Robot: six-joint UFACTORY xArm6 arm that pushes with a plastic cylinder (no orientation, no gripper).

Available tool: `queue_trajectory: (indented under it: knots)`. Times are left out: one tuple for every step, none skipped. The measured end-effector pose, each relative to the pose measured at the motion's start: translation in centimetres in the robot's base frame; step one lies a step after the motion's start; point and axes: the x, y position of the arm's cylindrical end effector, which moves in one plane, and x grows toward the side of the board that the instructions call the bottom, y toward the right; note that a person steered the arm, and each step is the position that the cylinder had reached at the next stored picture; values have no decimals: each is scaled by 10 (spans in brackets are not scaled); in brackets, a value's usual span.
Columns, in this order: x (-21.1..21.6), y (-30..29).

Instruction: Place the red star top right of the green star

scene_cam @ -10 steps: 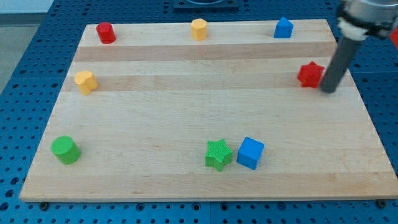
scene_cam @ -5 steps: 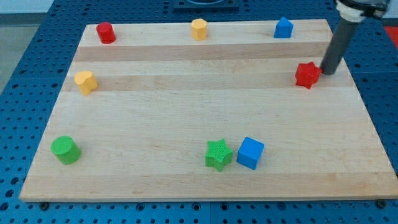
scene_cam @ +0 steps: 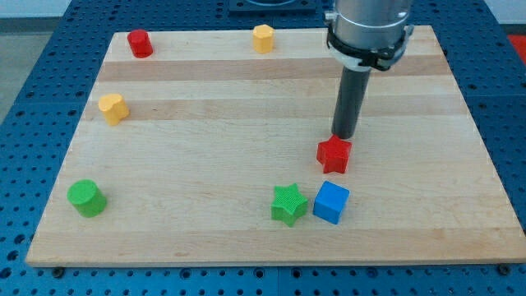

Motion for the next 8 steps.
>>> queue_trajectory:
  knots:
    - [6,-28]
    - [18,-28]
    - [22,-28]
    - [34,-28]
    - [26,-29]
    - [1,-11]
    - [5,15]
    - [32,9]
